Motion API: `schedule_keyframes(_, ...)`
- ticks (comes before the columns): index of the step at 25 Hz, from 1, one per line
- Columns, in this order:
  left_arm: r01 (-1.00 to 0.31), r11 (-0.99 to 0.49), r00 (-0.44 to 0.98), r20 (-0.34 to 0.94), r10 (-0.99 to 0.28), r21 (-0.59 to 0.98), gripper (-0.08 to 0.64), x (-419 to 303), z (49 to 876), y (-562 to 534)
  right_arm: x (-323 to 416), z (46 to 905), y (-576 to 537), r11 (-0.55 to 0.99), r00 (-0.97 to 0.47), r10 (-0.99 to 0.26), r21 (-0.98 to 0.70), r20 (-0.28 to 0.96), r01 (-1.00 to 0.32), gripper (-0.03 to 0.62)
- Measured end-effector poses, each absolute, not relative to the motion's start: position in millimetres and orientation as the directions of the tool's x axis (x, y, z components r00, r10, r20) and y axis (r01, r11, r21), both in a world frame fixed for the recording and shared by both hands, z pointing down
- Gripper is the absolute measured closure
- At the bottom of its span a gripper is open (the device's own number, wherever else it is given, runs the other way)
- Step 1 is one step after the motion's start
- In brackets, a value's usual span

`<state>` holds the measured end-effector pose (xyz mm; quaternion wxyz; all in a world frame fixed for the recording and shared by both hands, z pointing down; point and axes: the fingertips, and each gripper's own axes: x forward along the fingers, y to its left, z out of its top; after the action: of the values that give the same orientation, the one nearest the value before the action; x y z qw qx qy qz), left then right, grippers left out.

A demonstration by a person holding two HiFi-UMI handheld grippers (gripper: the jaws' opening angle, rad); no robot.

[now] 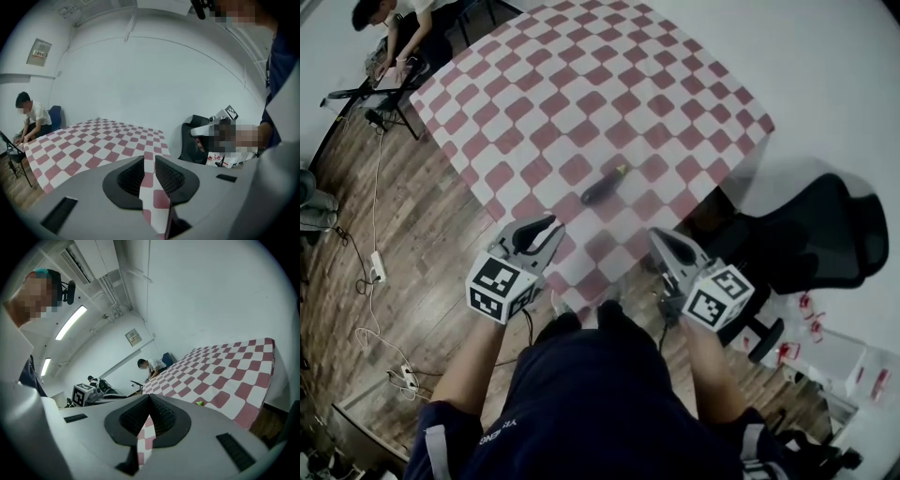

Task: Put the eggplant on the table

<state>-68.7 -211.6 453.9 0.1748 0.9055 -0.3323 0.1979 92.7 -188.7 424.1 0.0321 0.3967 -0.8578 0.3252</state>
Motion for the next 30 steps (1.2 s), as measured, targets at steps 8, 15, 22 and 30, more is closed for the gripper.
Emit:
schedule_keyframes(8, -0.66, -0.728, 0.726, 0.407, -0.554, 0.186, 0.509, -84.7, 428.4, -196.5, 67.8, 404.1, -180.6, 0.503, -0.684, -0.672, -0.503, 0.284, -0.703, 0.577)
schedule_keyframes(15, -0.64, -0.745, 0.748, 0.372, -0.55, 0.186, 0.523, -91.9, 416.0, -185.0, 52.6, 392.1, -170.4, 0.526, -0.687, -0.676, -0.478, 0.267, -0.704, 0.577)
schedule_keyframes(22, -0.617, -0.753, 0.775, 0.342, -0.532, 0.229, 0.531, -91.1, 415.8, -172.1, 42.7, 392.6, -164.1, 0.544, -0.697, -0.665, -0.466, 0.268, -0.698, 0.577)
schedule_keyframes(30, -0.618, -0.745, 0.779, 0.318, -0.54, 0.251, 0.532, -88.9, 407.1, -174.7, 44.0, 392.8, -163.3, 0.549, -0.699, -0.661, -0.458, 0.274, -0.699, 0.577)
